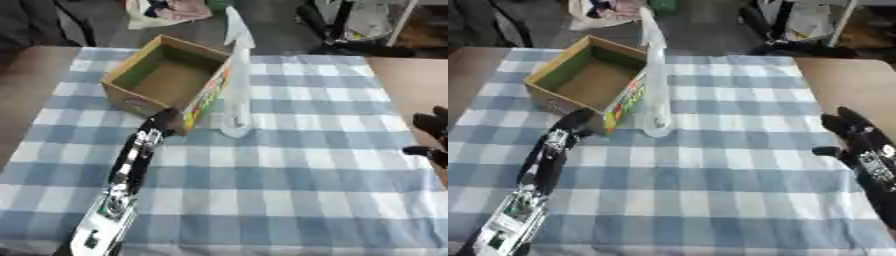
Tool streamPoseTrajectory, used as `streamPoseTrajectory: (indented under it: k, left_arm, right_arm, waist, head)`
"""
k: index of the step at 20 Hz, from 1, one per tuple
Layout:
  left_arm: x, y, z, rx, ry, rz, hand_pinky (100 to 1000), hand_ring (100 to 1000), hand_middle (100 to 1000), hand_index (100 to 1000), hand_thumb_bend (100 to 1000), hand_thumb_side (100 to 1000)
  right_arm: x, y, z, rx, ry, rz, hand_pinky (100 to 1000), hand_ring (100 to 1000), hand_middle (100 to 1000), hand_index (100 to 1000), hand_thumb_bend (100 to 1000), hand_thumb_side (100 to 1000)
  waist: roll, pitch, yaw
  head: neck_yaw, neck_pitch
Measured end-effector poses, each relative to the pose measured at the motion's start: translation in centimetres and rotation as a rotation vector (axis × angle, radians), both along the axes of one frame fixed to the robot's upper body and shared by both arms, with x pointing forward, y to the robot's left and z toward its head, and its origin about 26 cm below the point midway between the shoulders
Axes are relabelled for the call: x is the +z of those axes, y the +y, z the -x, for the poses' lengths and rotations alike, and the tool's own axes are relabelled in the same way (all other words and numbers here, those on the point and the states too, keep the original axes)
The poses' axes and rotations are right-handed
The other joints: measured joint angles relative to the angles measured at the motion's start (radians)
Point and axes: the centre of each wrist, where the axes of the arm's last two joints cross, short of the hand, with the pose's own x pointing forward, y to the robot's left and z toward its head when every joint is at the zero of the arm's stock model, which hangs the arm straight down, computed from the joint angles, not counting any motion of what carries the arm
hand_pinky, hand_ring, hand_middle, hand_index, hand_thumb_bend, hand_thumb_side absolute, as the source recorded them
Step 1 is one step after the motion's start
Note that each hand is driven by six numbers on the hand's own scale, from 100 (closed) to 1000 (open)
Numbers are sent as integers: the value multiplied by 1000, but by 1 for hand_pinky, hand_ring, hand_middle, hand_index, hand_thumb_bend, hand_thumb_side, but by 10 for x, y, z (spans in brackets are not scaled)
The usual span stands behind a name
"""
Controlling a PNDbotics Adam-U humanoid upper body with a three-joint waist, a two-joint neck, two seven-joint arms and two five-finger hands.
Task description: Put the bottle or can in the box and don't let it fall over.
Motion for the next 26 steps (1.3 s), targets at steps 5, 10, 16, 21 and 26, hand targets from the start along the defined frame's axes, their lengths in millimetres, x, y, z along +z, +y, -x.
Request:
streamPoseTrajectory:
  k: [5,10,16,21,26]
  left_arm:
    - [3,-1,0,0,-15,6,858,942,830,898,220,1000]
    - [10,-3,-1,-10,-45,28,853,936,825,896,223,1000]
    - [22,-9,-6,-35,-87,61,845,926,819,894,226,994]
    - [28,-13,-8,-57,-111,83,843,923,816,893,230,982]
    - [36,-15,-7,-74,-141,105,842,920,814,893,233,973]
  right_arm:
    - [17,0,-24,38,-38,42,755,1000,921,1000,100,686]
    - [25,0,-54,51,-26,93,754,1000,932,1000,100,699]
    - [20,-5,-86,-3,20,145,755,1000,959,1000,100,752]
    - [21,-9,-107,-52,34,185,766,1000,1000,1000,100,734]
    - [15,-2,-125,-86,46,236,805,1000,1000,1000,100,810]
  waist:
    - [10,-10,32]
    - [35,-16,92]
    - [64,-7,169]
    - [78,-5,207]
    - [87,-5,218]
  head:
    - [-23,0]
    - [-63,0]
    - [-118,0]
    - [-165,0]
    - [-187,0]
